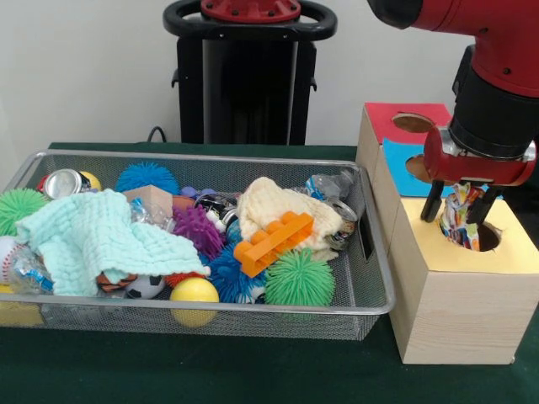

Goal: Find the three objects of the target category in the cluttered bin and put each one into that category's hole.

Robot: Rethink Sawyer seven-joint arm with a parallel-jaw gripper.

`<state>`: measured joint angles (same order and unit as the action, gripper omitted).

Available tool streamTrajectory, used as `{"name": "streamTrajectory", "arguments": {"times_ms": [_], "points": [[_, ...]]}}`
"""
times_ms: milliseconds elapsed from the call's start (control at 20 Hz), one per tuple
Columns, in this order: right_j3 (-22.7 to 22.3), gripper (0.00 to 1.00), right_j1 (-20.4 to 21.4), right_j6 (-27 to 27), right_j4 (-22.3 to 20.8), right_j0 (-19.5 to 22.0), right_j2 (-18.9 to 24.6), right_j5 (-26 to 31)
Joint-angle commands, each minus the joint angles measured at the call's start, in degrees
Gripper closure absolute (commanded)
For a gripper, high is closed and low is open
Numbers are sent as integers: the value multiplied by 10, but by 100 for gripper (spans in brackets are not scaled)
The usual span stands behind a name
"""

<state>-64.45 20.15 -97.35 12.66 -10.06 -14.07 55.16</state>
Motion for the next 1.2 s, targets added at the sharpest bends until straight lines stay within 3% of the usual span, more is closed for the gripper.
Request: {"name": "streamTrajectory", "arguments": {"times_ms": [50, 1200], "points": [[-28, 0, -88, -120, 9, 11, 61, -74], [-47, 0, -58, -109, 15, 16, 63, -34]]}}
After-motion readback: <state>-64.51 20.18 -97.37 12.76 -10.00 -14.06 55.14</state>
